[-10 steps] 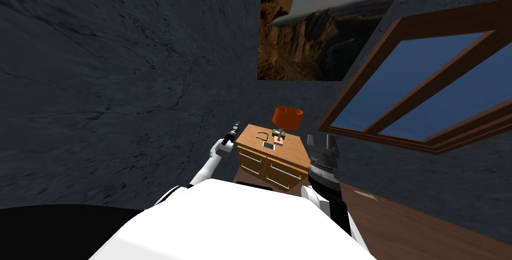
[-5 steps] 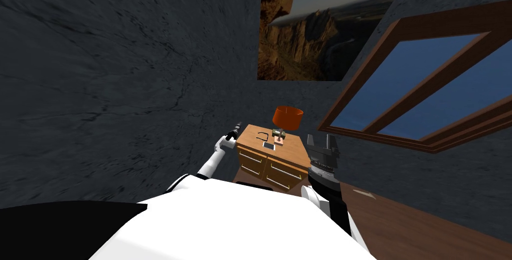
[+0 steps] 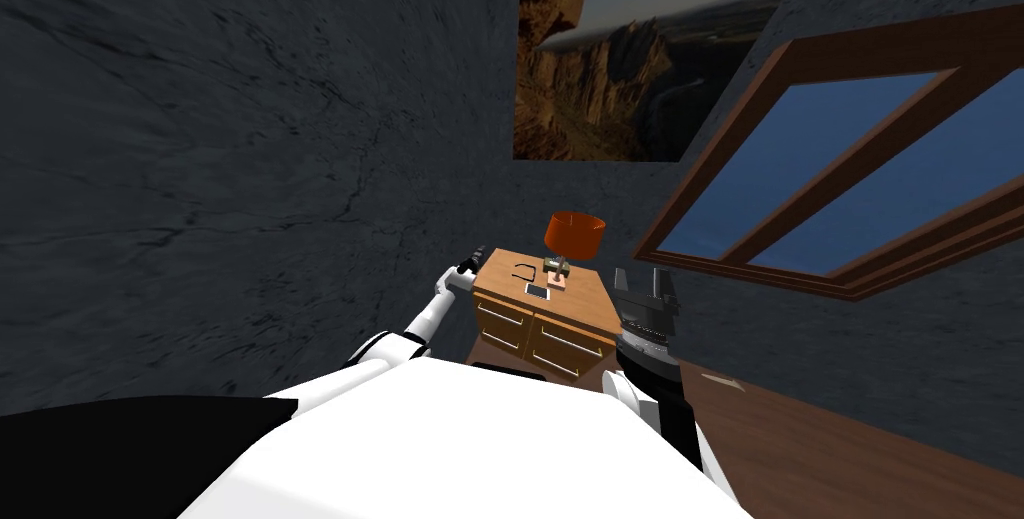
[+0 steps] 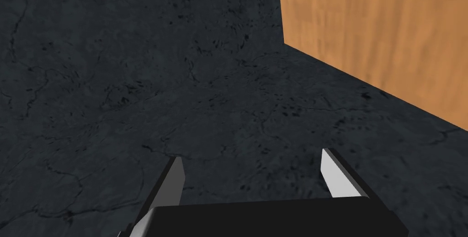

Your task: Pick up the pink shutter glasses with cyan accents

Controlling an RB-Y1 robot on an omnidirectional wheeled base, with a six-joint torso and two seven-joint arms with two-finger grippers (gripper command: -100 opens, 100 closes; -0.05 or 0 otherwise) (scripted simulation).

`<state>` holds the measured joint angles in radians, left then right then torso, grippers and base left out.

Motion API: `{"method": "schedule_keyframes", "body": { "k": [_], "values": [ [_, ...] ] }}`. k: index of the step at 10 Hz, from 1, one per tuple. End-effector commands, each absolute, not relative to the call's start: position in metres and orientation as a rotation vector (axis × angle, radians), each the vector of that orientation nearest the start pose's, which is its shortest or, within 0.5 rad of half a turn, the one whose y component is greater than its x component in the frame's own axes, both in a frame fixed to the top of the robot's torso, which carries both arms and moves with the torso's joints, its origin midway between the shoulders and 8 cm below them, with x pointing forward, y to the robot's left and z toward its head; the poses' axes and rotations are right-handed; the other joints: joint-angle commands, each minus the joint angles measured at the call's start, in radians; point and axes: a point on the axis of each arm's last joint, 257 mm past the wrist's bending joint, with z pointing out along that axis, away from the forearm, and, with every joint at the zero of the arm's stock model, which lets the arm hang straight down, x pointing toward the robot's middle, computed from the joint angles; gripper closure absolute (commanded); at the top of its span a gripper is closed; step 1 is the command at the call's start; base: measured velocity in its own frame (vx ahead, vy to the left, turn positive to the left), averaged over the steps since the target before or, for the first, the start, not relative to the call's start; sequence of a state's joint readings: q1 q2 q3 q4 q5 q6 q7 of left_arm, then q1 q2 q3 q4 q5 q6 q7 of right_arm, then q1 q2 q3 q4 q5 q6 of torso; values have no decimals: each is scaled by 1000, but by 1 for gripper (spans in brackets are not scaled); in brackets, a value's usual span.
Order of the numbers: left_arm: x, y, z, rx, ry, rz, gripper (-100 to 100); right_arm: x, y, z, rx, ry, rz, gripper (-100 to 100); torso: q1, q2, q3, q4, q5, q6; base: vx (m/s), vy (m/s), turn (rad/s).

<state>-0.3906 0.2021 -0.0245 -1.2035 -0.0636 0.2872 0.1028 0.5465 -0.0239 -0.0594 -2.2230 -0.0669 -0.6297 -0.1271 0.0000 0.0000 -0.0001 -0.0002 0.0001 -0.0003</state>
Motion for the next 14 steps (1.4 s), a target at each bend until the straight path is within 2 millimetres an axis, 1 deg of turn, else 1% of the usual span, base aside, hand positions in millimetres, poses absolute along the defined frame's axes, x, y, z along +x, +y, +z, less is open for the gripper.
{"method": "schedule_keyframes", "body": {
  "k": [1,2,3,4,5,6,7,8,9,10,11,12,13,14],
  "values": [
    [644,244,-264,-1278,1537,-925,-100,323,-309,11,691,529,1391,0,0,0,0,0,0,0,4,4,-61],
    [642,247,-275,-1295,1552,-907,-100,323,-309,11,691,529,1391,0,0,0,0,0,0,1,6,4,-39],
    [650,240,-275,-1321,1574,-898,-100,323,-309,11,691,529,1391,0,0,0,0,0,0,0,8,4,-71],
    [646,244,-288,-1341,1590,-877,-100,323,-309,11,691,529,1391,0,0,0,0,0,0,1,10,4,-46],
    [646,244,-288,-1341,1590,-877,-100,323,-309,11,691,529,1391,0,0,0,0,0,0,0,0,0,0],
    [653,237,-288,-1367,1612,-869,-100,323,-309,11,691,529,1391,0,0,0,0,0,0,0,5,0,-70],
    [651,239,-297,-1381,1624,-853,-100,323,-309,11,691,529,1391,0,-1,0,0,0,0,0,7,2,-48],
    [650,240,-300,-1385,1627,-849,-100,323,-309,11,691,529,1391,0,0,0,0,0,0,0,0,0,0],
    [656,232,-297,-1409,1647,-843,-100,323,-309,11,691,529,1391,0,0,0,0,0,0,0,6,-2,-99],
    [651,235,-311,-1429,1663,-820,-100,323,-309,11,691,529,1391,0,-1,0,0,0,0,1,8,1,-51],
    [654,229,-314,-1461,1691,-803,-100,323,-309,11,691,529,1391,0,-1,0,0,0,0,0,9,-3,-93],
    [652,230,-321,-1472,1699,-791,-100,323,-309,11,691,529,1391,0,-1,0,0,0,0,0,8,-2,-42],
    [654,223,-323,-1500,1723,-778,-100,323,-309,11,691,529,1391,0,-1,0,0,0,0,0,8,-5,-89],
    [651,226,-331,-1513,1733,-762,-100,323,-309,11,691,529,1391,0,-1,0,0,0,0,0,9,-3,-49]
  ]
}}
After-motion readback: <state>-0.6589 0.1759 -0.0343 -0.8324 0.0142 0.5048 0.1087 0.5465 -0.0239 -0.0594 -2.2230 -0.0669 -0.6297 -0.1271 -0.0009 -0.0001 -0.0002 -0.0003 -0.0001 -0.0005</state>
